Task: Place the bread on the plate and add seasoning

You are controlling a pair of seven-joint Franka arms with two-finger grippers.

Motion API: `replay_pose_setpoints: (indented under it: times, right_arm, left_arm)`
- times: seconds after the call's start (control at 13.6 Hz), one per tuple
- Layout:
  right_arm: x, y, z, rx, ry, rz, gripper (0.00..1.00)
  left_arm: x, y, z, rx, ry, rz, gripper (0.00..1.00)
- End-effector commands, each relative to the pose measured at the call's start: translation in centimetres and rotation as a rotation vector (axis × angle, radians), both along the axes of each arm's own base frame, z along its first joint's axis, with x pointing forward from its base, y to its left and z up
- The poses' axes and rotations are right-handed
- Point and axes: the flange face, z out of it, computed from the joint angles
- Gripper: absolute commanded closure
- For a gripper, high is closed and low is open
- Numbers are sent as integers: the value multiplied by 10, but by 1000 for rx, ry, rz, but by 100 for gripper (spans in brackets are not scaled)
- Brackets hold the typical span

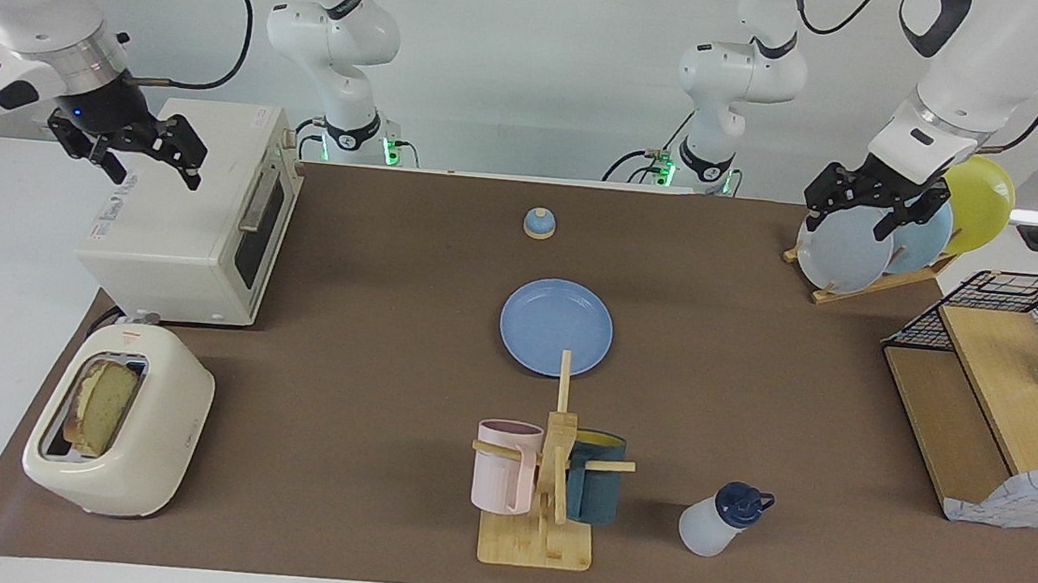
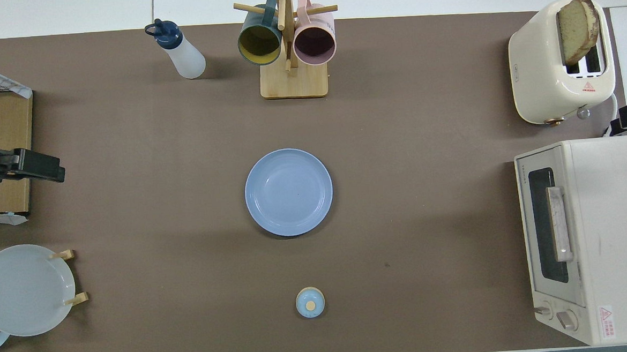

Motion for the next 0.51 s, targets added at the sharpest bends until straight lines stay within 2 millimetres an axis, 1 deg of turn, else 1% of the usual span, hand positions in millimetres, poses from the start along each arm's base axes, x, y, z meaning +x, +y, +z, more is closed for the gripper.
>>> replay_pose_setpoints:
  times: [0.0,0.15,0.29,0.37,0.44]
  right_arm:
    - [1,3,1,-19,-3,-17,0]
    - [1,3,2,-19,-5,-17,0]
    - [0,3,3,-18,-11,-21,0]
    - [2,1,6,-22,-38,-21,0]
    - [4,1,3,-21,-52,-22,0]
  left_arm:
    - [-5,2,2,-1,-17,9,0]
    - [-6,1,5,9,-20,-3,0]
    - [-6,6,8,6,-36,9,0]
    - [-7,4,10,6,-35,7,0]
    - [-11,2,11,8,-33,3,0]
